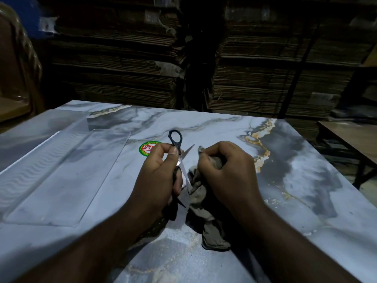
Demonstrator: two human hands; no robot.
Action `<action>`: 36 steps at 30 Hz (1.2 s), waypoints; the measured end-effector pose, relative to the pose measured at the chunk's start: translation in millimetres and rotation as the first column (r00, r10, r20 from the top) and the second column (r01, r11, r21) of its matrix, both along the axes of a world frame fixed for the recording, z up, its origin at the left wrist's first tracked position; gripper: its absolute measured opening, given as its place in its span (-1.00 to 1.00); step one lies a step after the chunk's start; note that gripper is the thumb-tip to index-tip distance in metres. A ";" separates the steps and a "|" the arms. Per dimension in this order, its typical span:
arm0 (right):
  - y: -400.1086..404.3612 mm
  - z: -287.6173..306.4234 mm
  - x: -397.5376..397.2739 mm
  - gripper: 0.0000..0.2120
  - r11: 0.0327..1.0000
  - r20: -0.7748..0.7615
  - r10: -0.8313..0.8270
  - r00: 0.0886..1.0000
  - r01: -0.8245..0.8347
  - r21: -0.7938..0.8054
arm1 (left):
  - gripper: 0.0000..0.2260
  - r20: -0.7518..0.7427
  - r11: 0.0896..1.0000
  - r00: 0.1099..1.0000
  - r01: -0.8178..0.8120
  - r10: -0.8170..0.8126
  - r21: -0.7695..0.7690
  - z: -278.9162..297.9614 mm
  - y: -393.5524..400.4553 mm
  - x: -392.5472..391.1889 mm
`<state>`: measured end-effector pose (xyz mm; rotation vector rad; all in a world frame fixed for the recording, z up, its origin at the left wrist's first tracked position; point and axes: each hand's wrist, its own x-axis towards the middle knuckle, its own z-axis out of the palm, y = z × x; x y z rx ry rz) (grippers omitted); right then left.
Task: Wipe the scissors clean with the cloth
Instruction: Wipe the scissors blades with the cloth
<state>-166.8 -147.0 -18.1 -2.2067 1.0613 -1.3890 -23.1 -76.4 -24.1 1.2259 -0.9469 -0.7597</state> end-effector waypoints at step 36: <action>8.6 5.2 -4.9 -0.88 0.893 -0.254 0.249 0.935 -0.323 -0.313 | -0.67 0.072 0.999 0.997 -0.033 0.033 -0.004 -7.9 1.5 2.8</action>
